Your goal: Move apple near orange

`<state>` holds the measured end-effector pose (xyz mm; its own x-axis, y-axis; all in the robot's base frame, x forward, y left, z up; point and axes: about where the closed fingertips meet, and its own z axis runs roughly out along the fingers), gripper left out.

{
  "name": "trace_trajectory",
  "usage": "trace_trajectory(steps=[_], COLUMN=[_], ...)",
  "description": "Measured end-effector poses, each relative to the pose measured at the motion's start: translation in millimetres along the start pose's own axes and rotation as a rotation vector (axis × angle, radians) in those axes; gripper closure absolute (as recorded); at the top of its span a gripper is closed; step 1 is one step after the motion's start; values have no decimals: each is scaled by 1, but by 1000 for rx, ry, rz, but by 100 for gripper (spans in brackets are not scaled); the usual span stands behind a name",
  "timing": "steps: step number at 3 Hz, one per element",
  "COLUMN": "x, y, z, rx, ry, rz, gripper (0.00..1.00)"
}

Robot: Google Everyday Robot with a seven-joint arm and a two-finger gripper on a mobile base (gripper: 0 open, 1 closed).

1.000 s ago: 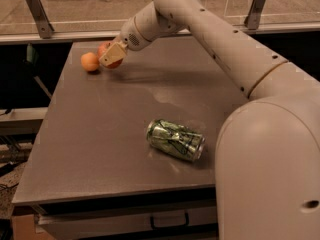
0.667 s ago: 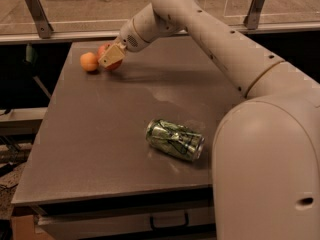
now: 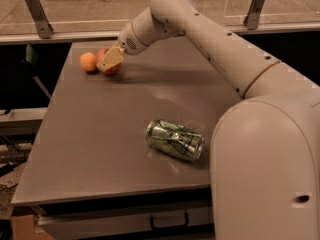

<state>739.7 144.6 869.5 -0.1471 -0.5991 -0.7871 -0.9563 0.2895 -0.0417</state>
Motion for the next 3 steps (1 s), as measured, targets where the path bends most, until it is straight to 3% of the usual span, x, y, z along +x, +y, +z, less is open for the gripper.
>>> trace_trajectory(steps=[1, 2, 3], x=[4, 9, 8], y=[-1, -4, -13], z=[1, -7, -52], rx=[2, 21, 96], ry=[4, -2, -68], rz=[11, 22, 14], gripper=[0, 0, 0])
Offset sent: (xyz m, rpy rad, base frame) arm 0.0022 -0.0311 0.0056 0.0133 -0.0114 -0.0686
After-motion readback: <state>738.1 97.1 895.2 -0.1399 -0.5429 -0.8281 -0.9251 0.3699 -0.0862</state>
